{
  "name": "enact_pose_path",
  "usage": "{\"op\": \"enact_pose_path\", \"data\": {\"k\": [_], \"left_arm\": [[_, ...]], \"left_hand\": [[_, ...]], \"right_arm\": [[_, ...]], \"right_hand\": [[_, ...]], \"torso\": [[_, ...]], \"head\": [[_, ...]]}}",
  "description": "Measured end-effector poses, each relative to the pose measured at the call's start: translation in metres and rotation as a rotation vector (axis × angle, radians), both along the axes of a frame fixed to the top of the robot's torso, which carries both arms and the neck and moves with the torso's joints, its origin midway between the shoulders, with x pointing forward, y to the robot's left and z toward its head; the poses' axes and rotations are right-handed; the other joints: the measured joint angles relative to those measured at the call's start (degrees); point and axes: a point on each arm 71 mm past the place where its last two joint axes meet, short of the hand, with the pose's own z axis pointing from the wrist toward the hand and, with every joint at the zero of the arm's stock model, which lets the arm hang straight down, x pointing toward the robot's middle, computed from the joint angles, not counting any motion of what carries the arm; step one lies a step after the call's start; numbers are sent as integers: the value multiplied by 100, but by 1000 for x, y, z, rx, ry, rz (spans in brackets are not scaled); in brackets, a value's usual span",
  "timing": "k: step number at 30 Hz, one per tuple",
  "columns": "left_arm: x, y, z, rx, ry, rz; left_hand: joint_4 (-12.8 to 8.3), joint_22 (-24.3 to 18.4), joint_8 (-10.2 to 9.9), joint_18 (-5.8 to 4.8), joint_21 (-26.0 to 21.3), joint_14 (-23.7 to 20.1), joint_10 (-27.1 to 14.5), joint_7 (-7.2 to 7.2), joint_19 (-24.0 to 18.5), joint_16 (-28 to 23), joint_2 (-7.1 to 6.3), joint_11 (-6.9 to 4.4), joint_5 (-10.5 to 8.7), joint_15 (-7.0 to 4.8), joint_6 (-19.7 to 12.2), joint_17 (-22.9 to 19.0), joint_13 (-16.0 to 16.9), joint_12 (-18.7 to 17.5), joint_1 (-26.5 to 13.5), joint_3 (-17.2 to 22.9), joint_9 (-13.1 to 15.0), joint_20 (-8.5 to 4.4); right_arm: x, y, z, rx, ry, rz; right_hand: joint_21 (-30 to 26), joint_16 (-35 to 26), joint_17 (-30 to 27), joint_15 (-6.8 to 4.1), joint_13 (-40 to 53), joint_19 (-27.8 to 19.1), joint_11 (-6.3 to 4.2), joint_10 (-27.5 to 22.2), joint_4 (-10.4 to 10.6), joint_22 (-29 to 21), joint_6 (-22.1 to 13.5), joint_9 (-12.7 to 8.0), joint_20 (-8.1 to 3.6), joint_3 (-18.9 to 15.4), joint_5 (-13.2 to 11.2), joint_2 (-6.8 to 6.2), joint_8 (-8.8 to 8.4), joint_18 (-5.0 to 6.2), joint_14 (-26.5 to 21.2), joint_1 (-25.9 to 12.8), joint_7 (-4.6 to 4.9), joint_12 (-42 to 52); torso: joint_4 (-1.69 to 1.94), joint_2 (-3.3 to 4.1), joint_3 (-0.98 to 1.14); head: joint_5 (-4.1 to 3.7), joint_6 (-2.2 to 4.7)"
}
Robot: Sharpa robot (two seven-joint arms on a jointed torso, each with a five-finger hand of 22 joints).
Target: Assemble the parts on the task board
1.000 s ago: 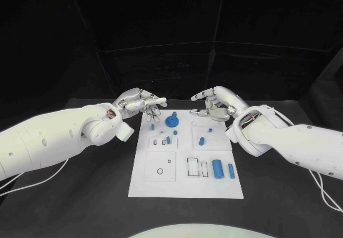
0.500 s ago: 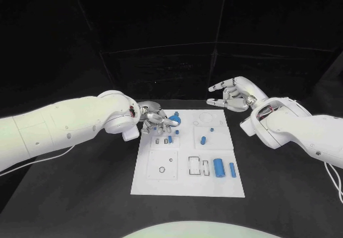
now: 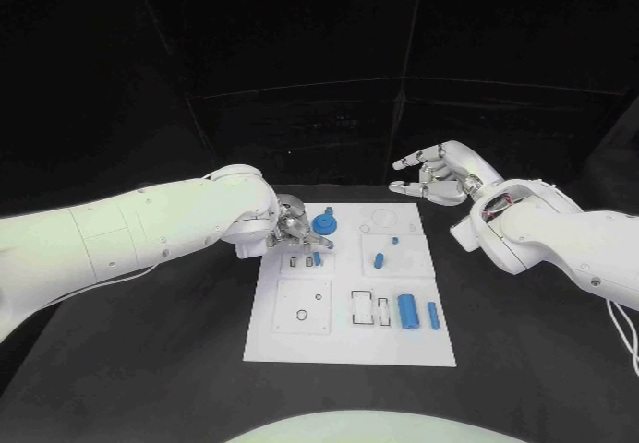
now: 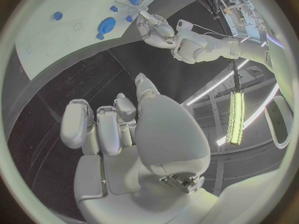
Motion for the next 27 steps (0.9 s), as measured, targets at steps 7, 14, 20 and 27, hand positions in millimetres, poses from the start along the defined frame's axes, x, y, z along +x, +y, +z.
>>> {"op": "enact_pose_path", "data": {"k": [7, 14, 20, 27], "left_arm": [[4, -4, -1, 46, 3, 1], [6, -9, -4, 79, 16, -10], [7, -13, -7, 102, 32, -22], [9, -18, -9, 118, 44, -33]], "left_hand": [[39, 78, 148, 0, 57, 0, -21, -1, 19, 0, 0, -20, 0, 0, -123, 0, 41, 54, 0, -39, 159, -19], [56, 43, 177, 0, 57, 0, -63, 3, 19, 0, 0, -18, 0, 0, -187, -1, 10, 54, 0, -55, 226, -19], [55, 35, 199, 0, 57, 0, -63, 10, 19, 0, 2, -17, -1, 1, -235, -1, 10, 54, 50, -55, 256, -19], [23, 49, 264, 1, 57, 0, -83, 9, 19, 0, 39, 3, -1, 1, -276, -1, 25, 54, 155, -23, 327, -19]], "right_arm": [[1, 0, -1, -2, 7, -8], [2, 2, -1, -3, 12, -12], [4, 1, -2, -5, 16, -20], [5, 1, -3, -7, 19, -26]], "right_hand": [[0, 0, 0, 0, 0, 0, 0, 0, 0, 0, 0, 0, 0, 0, 0, 0, 0, 0, 0, 0, 0, 0], [-24, 0, -8, 0, -4, 0, 0, 0, 23, -10, 0, 0, 0, -22, -32, 0, -1, 0, 0, 0, 1, 0], [-24, 0, -7, 0, -5, 0, 0, 0, 23, -9, 0, -1, 0, -22, -32, 0, -2, 0, 0, 0, 1, 0], [-24, 0, -7, 0, -5, 0, 0, 0, 7, -9, 0, -1, 0, -38, -32, 0, 20, 0, 0, 0, 1, 0]], "torso": [[4, 2, -4], [18, 5, -9], [19, 5, -9], [15, 5, -8]], "head": [[-28, -34], [-42, -65], [-25, -88], [-11, -108]]}}
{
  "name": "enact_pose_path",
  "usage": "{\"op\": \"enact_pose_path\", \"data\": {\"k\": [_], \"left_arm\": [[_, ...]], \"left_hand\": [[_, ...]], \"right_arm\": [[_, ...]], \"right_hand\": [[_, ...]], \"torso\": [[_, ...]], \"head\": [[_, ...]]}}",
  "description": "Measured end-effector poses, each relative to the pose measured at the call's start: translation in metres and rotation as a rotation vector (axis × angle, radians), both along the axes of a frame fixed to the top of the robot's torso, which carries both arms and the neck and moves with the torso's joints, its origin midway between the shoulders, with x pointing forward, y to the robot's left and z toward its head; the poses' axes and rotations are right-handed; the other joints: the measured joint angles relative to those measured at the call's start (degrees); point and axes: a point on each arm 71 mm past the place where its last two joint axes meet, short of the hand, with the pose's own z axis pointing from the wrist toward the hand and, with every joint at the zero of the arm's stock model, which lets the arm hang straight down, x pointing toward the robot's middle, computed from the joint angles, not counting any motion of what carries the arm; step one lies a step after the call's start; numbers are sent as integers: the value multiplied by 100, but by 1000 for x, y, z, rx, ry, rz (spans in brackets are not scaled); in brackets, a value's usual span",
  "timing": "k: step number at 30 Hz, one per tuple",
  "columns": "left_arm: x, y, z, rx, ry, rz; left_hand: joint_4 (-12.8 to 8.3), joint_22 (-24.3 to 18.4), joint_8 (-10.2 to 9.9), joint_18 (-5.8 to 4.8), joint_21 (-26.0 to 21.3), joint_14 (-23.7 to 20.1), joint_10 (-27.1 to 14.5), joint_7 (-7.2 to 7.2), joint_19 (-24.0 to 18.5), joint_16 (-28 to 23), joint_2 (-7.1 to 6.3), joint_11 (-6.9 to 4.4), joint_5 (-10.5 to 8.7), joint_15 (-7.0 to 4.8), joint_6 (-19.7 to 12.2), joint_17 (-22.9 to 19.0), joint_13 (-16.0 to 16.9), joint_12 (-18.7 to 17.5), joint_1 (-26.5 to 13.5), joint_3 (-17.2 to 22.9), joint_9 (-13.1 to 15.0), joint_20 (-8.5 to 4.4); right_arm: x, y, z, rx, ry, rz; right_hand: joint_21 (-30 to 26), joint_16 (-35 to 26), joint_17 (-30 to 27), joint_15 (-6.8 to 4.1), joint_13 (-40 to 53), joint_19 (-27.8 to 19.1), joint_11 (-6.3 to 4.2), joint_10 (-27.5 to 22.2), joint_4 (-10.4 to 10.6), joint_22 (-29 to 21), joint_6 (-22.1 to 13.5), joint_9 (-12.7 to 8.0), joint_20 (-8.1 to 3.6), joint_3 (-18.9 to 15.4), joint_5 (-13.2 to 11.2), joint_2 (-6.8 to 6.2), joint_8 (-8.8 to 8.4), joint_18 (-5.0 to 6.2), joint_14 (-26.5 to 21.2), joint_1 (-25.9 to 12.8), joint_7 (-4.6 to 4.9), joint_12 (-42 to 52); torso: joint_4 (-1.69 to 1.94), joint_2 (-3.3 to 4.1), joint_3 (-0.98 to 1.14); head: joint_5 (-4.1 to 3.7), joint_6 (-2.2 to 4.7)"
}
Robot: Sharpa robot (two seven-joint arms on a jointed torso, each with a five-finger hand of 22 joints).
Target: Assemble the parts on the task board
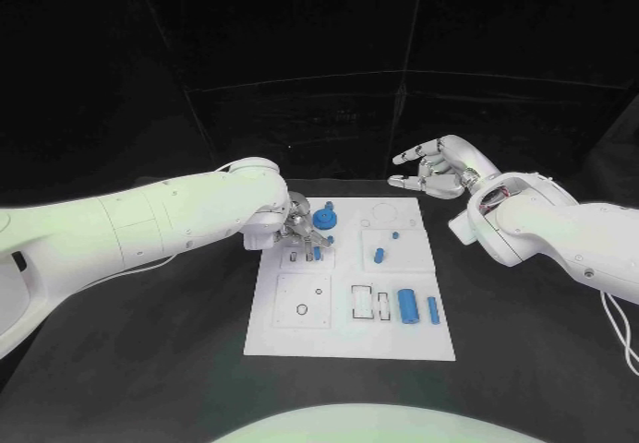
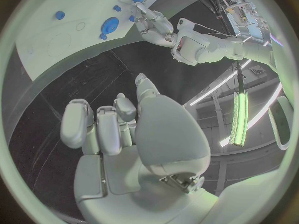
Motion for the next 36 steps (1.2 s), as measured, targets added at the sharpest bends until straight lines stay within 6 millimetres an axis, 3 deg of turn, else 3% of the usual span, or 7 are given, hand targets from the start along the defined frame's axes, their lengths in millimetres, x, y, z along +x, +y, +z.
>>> {"op": "enact_pose_path", "data": {"k": [22, 36], "left_arm": [[2, -7, -2, 21, 26, -26], [2, -10, -3, 34, 41, -38]], "left_hand": [[-86, 12, 63, 0, 0, 0, -20, 21, 0, 0, 38, -20, 0, 0, -62, -1, 0, 0, 102, 120, 71, 0], [-197, 33, 112, 0, 0, 0, -41, 9, 0, 0, -7, 0, 0, 0, -114, -1, 6, 23, 205, 263, 138, 1]], "right_arm": [[2, 0, -1, -3, 3, -9], [3, 1, -2, -4, 9, -10]], "right_hand": [[0, 0, 1, 0, 1, 0, 0, 0, 13, 1, 20, -1, 0, -12, 0, 0, -1, 0, 0, 0, -20, 0], [1, 0, -13, 0, -11, -20, 0, 0, 34, -21, 20, -1, -20, -34, 0, 23, -2, 0, 0, -23, -20, 0]], "torso": [[0, -2, 4], [2, 3, 4]], "head": [[-14, -47], [-21, -70]]}}
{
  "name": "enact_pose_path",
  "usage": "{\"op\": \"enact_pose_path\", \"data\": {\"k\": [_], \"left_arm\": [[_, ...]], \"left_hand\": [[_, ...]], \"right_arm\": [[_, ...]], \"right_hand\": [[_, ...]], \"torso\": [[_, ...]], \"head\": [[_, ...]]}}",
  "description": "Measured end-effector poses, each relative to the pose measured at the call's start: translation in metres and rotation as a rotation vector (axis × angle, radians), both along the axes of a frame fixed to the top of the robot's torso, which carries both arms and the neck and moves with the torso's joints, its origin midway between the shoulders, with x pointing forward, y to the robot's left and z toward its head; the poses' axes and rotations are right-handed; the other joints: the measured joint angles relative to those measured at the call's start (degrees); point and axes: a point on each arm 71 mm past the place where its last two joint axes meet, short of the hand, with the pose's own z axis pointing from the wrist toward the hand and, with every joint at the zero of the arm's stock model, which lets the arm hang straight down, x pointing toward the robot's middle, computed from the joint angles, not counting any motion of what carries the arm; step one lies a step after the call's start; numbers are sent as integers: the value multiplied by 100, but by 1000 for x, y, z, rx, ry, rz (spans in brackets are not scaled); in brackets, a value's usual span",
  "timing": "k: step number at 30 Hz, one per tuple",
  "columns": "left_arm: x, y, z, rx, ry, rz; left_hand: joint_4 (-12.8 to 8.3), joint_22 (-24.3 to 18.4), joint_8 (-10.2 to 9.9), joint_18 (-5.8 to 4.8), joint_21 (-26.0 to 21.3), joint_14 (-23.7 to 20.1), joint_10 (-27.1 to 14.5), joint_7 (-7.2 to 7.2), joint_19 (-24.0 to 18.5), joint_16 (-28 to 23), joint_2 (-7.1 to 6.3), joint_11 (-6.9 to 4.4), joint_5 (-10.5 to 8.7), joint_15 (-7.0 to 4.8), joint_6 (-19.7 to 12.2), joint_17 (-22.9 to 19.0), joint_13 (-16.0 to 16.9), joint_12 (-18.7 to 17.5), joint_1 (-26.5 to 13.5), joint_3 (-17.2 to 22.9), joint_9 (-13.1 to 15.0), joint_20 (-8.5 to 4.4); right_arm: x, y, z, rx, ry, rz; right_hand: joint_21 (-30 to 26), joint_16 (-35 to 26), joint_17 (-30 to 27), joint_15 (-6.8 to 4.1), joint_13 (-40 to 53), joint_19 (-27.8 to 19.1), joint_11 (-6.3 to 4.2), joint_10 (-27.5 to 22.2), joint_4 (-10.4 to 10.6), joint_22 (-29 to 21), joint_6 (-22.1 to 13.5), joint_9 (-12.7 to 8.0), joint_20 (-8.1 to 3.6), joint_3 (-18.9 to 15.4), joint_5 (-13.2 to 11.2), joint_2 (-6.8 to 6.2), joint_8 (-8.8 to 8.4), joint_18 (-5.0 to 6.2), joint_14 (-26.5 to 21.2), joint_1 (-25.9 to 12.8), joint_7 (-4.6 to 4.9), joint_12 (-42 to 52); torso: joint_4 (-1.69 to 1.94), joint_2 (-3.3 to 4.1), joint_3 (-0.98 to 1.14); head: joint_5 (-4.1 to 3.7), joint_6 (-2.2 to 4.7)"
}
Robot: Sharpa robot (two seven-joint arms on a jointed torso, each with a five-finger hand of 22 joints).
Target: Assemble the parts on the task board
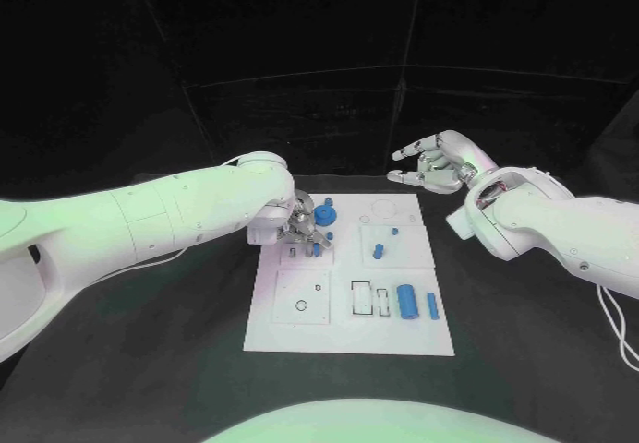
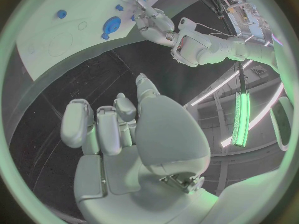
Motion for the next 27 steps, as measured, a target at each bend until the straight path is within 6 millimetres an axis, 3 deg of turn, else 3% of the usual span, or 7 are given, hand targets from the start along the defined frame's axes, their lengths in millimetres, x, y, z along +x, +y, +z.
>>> {"op": "enact_pose_path", "data": {"k": [15, 20, 27], "left_arm": [[1, 0, -1, 16, 12, -3], [1, -1, -1, 19, 17, -7], [0, -3, -1, 20, 24, -19]], "left_hand": [[-56, -6, 0, 0, 0, 0, -20, 24, 0, 0, 2, 21, 0, 0, -41, 0, -27, 0, 46, 56, 20, 0], [-181, -6, 0, 0, 0, 0, -59, 32, 0, 0, -5, 17, 0, 0, -91, -1, -40, 0, 189, 213, 53, 0], [-536, -51, -66, 0, 0, 0, -129, 33, -37, 0, 134, 15, 36, 0, -253, 0, -122, -46, 613, 751, 42, 36]], "right_arm": [[0, 2, -1, -3, 12, 4], [0, 3, -1, -4, 15, 5], [1, 4, -2, -4, 17, 6]], "right_hand": [[0, 0, 1, 0, 1, 0, 0, 0, 0, 1, 0, 0, 0, 0, 0, 0, 0, -1, 0, 0, 0, 0], [0, 0, 1, 0, 1, 0, 0, 0, 0, 1, 0, 0, 0, 0, 0, 0, 0, 0, 0, 0, 0, 0], [0, 0, 1, 0, 1, 0, 0, 0, 0, -1, 0, 0, 0, 0, 0, 0, 0, 0, 0, 0, 0, 0]], "torso": [[-2, 0, 2], [1, -1, 1], [4, -3, 1]], "head": [[-29, -29], [-35, -36], [-35, -51]]}}
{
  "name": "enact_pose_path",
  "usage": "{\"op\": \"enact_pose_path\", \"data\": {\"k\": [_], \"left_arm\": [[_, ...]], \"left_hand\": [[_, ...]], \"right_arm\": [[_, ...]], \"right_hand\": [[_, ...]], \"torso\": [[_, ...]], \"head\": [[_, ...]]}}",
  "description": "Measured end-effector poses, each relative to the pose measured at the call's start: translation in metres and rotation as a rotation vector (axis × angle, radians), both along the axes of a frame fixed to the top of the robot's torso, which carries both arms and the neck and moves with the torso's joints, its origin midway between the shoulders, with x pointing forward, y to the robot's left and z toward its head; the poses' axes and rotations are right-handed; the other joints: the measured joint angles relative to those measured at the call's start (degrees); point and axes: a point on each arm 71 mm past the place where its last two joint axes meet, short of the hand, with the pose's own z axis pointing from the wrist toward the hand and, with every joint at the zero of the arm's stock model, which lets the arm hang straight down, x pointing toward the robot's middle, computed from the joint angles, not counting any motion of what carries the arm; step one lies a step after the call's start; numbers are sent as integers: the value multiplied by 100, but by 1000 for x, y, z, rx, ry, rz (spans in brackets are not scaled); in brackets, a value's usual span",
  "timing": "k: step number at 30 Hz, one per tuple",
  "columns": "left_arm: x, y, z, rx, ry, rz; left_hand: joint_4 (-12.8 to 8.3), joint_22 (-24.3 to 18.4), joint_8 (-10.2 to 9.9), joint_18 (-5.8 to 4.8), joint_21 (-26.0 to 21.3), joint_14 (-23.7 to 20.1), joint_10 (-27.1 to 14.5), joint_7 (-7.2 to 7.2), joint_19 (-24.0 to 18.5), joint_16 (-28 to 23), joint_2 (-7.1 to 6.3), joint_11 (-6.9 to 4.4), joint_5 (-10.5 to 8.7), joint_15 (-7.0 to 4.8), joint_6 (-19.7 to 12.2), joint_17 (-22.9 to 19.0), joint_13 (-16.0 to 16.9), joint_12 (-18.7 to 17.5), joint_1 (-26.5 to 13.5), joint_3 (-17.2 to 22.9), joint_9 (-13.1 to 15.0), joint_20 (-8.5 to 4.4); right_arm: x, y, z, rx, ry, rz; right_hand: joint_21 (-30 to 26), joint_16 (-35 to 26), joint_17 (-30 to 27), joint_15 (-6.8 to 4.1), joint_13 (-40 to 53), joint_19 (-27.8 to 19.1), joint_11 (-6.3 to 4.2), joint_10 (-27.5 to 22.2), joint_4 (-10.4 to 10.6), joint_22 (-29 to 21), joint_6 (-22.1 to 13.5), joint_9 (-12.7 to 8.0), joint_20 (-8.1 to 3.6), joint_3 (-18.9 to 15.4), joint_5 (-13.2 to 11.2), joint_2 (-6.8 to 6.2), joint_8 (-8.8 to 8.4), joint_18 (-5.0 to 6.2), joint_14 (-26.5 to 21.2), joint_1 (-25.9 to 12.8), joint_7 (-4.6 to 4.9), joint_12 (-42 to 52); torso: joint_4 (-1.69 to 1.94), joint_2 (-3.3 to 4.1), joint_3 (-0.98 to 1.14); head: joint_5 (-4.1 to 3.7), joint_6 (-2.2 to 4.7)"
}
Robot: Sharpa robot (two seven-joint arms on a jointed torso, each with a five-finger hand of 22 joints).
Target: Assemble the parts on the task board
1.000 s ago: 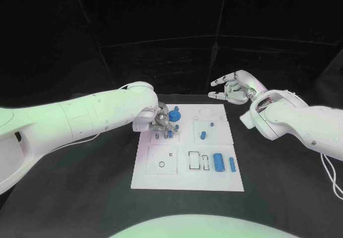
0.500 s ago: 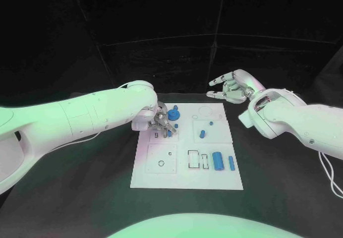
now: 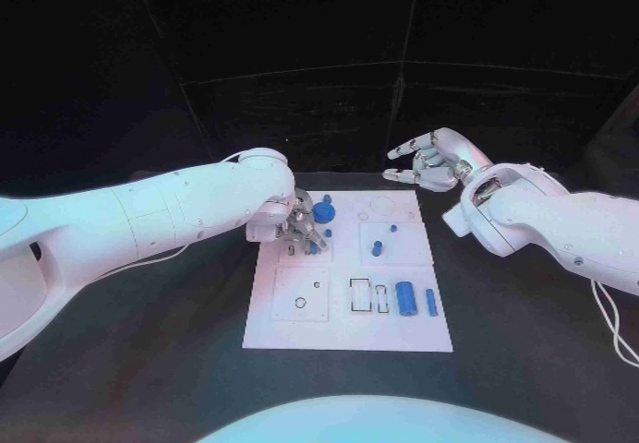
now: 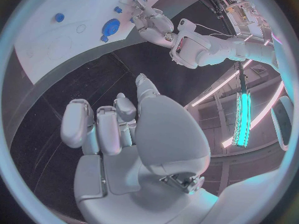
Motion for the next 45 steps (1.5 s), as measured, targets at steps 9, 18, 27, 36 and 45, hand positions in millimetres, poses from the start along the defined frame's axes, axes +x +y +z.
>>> {"op": "enact_pose_path", "data": {"k": [9, 18, 27, 36, 45], "left_arm": [[1, 1, 2, -28, -8, -7], [-1, 9, 1, -79, -6, 16], [-9, 21, 2, -137, -4, 58], [-20, 38, -5, -188, -46, 110], [-28, 38, -10, -220, -149, 137]], "left_hand": [[33, -124, -166, 0, -72, 0, -188, 42, -81, 0, 44, 57, 21, 0, -167, 0, -136, -132, 392, 643, -82, 19], [-225, -173, 2, -1, -132, 11, -133, 77, -96, 0, -962, 71, 27, 53, -133, 0, -200, -95, -1007, 3435, 131, 34], [-117, -187, 168, 0, -134, 11, -101, 78, -96, 0, -1177, 53, 24, 53, -132, 0, -174, 1, -1265, 4081, 274, 34], [-112, -89, 222, 0, -134, 11, -1, 62, -96, 0, -1260, 34, 4, 53, -164, 0, -41, 128, -1348, 4246, 336, 34], [-136, -25, 267, -1, -104, 11, 41, 61, -96, 0, -1312, 32, -1, 53, -166, 0, 18, 178, -1401, 4345, 354, 34]], "right_arm": [[0, 1, -1, -8, 11, 4], [2, 2, -3, -22, 24, 8], [3, 1, -4, -29, 28, 7], [3, -2, -4, -34, 30, 4], [3, -3, -4, -35, 30, 2]], "right_hand": [[0, 0, 0, 0, 1, 0, 0, 0, -16, -7, 0, 0, 0, -16, 28, 24, 0, 0, 0, 24, 0, 0], [-21, 0, 0, 0, 1, 0, 0, 0, -16, -7, 0, 0, 0, -16, 28, 23, 0, 0, 0, 23, 0, 0], [-21, -24, 1, 0, 1, 0, 0, 0, -1, -7, 0, 0, 0, -31, 50, 23, 0, 0, 0, 23, 0, 0], [-21, -24, 1, 0, 1, 0, 0, 0, -1, -6, 0, 0, 0, -31, 49, 23, 0, 0, 0, 23, 0, 0], [-21, -23, 1, 0, 1, 0, 0, 0, -2, -6, 0, 0, 0, -31, 49, 23, 0, 0, 0, 23, 0, 0]], "torso": [[4, -1, 3], [10, -3, 5], [9, -3, 7], [31, -11, 3], [34, -13, 3]], "head": [[0, -19], [7, -21], [24, -32], [23, -55], [66, -63]]}}
